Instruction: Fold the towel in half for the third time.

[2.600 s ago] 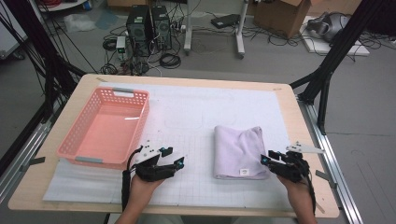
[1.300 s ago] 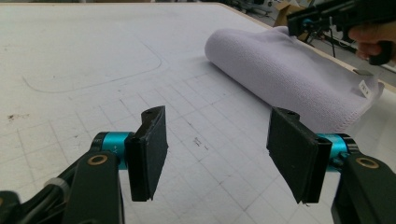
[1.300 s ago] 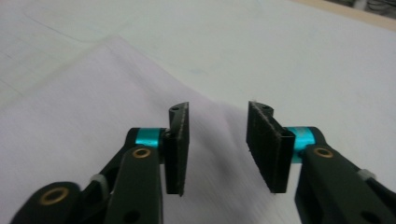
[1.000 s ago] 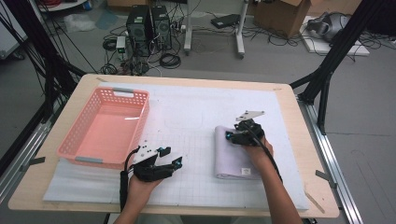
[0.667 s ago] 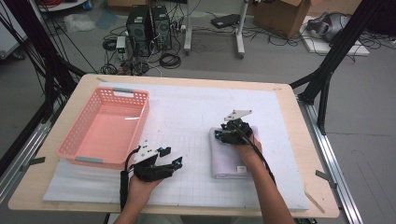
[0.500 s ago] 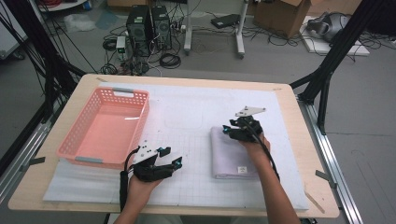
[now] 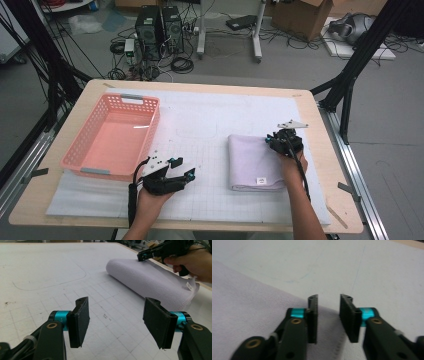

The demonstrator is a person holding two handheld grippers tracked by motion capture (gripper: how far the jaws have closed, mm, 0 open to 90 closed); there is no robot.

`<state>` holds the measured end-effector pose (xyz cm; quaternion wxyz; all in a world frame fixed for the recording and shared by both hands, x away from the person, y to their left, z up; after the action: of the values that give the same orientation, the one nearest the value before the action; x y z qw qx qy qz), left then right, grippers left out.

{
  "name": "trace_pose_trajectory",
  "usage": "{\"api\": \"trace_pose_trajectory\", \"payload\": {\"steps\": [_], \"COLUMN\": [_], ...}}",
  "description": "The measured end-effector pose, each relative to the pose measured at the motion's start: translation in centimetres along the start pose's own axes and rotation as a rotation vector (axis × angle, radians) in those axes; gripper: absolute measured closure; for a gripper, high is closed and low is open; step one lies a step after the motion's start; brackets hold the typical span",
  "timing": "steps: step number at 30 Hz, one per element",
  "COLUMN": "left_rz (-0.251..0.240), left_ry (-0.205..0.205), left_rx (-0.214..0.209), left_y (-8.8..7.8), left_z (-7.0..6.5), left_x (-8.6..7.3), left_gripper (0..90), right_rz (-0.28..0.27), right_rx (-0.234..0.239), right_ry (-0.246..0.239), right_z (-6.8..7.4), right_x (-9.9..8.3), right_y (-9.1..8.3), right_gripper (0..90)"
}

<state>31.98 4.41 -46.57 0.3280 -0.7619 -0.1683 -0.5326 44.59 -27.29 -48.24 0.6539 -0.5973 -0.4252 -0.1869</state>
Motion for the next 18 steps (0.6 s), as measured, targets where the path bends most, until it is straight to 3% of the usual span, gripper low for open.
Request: {"api": "trace_pose_trajectory", "payload": {"steps": [2,4,7,9,12,16,18], "left_rz": [0.0,-0.002,-0.01,-0.015,-0.027,-0.034,-0.036], "left_ry": [0.0,0.002,-0.001,-0.007,-0.013,-0.009,-0.008], "left_rx": [0.002,0.001,0.001,0.0,-0.005,-0.003,-0.004], "left_y": [0.0,0.0,-0.1,-0.1,-0.3,-0.2,-0.2], "left_z": [0.0,0.1,0.1,0.1,0.1,0.1,0.0], "left_x": [0.0,0.0,0.2,0.2,0.4,0.5,0.5], "left_gripper": [38.2,38.2,38.0,37.7,37.1,37.0,36.8], "right_rz": [-0.034,-0.067,-0.091,-0.085,-0.051,0.006,-0.004], "right_rx": [0.029,0.088,0.138,0.167,0.209,0.238,0.228], "right_ry": [-0.009,0.002,-0.042,-0.085,-0.097,-0.109,-0.123], "right_z": [0.0,0.4,1.5,2.6,3.4,3.6,3.4], "right_x": [0.4,0.6,-0.2,-1.7,-4.1,-7.2,-7.7], "right_y": [-1.3,-2.8,-5.2,-6.6,-7.7,-8.0,-8.5], "right_gripper": [61.0,55.9,55.1,61.5,67.1,66.8,67.3]}}
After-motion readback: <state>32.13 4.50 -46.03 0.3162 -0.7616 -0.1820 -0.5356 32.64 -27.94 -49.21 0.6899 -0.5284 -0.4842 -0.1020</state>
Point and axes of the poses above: each handheld gripper's, and its own axes: y roughly forward along the jaws, x roughly out of its top, z roughly to its left, the point moved 9 cm from there along y, roughly forward along the jaws, and after that the axes turned 2 degrees about -x, right-handed, at the moved point
